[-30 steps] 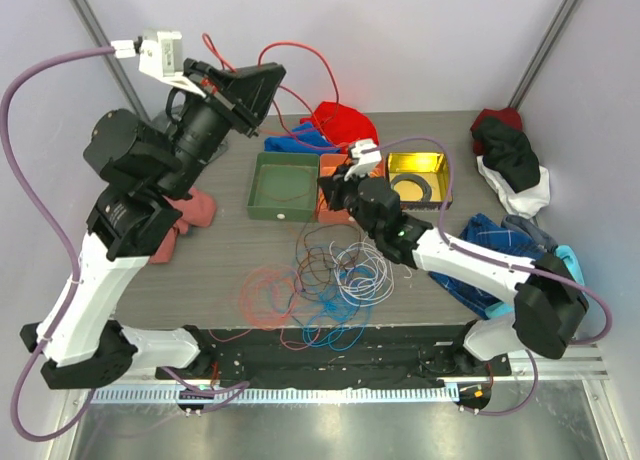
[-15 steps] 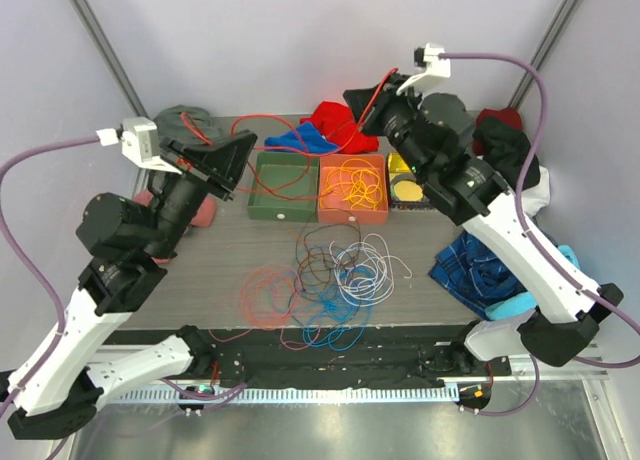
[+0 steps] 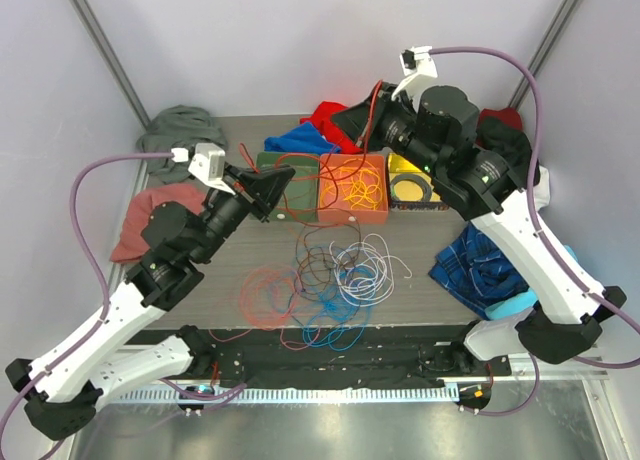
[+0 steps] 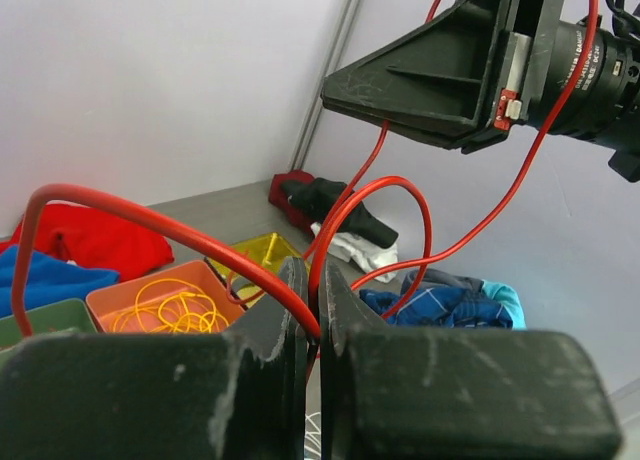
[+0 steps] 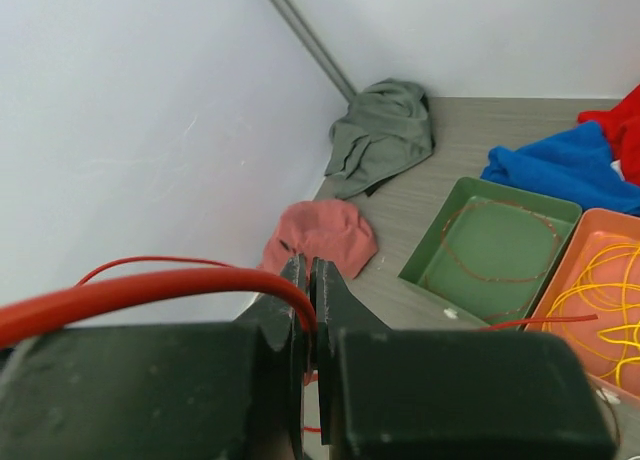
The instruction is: Untangle the cables
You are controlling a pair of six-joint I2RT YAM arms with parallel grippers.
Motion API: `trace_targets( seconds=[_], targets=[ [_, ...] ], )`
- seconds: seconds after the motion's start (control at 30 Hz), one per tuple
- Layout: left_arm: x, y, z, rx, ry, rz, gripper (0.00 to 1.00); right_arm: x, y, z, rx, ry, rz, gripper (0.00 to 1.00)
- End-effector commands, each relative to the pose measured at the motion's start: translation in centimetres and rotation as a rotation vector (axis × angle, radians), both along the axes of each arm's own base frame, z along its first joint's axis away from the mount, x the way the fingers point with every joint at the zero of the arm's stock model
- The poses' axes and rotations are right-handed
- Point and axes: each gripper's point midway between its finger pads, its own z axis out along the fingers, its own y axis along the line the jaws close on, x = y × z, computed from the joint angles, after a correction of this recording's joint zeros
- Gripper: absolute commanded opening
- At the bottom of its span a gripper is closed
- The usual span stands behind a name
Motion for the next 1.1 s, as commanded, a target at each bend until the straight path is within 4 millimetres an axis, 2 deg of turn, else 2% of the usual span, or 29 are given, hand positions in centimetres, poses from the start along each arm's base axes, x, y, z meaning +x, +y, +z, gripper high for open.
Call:
trace_targets(
  seconds=[0.0, 0.2, 0.57, 0.8, 1.07],
  targets=[
    [-0.9, -0.4, 2.5, -0.075, -0.100, -0.047, 0.00, -3.0, 0.4, 3.5, 0.078, -0.018, 0.117, 0.01],
    [-0.6, -1.7, 1.4, -0.070, -0.088, -0.084, 0.00, -3.7, 0.7, 3.5, 0.085, 0.006, 0.153, 0.01],
    [-0.2, -2.8, -0.2, -0.051, -0.075, -0.112, 0.00, -5.0, 3.4, 3.0, 0.104, 0.057, 0.268, 0.01],
    [-0.2, -3.5, -0.4, -0.052, -0.071, -0.141, 0.00, -4.3, 4.3, 1.8, 0.081, 0.079, 0.269, 0.01],
    [-0.5, -3.1, -0.4, -0.054, -0.074, -0.136, 0.00, -3.0, 3.9, 0.9, 0.027, 0.061, 0.209, 0.01]
  ],
)
